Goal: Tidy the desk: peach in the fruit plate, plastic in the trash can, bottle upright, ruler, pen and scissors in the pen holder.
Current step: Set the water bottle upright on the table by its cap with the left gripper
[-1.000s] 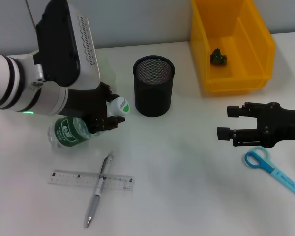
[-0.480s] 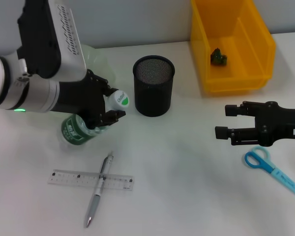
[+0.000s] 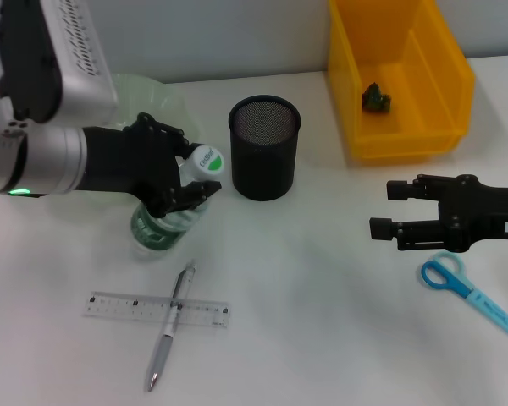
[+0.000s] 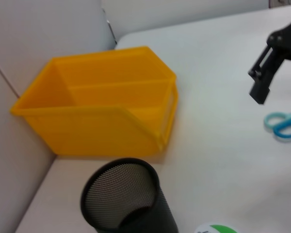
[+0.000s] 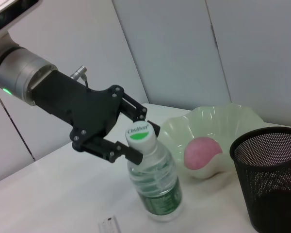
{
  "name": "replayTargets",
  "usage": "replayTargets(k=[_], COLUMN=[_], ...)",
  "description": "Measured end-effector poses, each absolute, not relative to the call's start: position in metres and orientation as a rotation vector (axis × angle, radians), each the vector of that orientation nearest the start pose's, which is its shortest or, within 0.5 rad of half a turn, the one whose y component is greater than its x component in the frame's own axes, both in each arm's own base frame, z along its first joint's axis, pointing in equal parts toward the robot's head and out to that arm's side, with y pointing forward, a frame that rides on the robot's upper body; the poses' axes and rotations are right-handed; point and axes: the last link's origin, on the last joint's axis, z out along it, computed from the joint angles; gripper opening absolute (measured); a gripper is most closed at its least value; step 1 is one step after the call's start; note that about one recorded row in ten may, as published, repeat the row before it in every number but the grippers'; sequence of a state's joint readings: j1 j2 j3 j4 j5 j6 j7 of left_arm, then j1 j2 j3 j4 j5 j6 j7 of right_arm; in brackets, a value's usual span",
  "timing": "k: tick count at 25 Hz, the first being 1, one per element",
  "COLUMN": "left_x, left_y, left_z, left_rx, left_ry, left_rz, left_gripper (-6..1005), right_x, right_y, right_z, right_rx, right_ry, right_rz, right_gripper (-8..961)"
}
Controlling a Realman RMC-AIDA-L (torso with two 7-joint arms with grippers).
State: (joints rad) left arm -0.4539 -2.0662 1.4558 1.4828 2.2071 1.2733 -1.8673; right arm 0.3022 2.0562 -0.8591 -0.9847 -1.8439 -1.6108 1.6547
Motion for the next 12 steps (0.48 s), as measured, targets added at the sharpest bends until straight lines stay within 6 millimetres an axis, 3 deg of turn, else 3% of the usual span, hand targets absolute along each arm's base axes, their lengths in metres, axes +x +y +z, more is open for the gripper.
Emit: replayTargets(k=[12], left_x=[-0.153], left_y=[0.352], left_z=[0.010], left_rx=[-2.725], left_ry=[-0.095], left_rz=[-0.108], left_gripper=[487], right_x=[0.273], right_y=[0.299], right_z=[0.044], right_rx=[-2.650], right_ry=[0.782], right_rz=[0.682], right_gripper=[849])
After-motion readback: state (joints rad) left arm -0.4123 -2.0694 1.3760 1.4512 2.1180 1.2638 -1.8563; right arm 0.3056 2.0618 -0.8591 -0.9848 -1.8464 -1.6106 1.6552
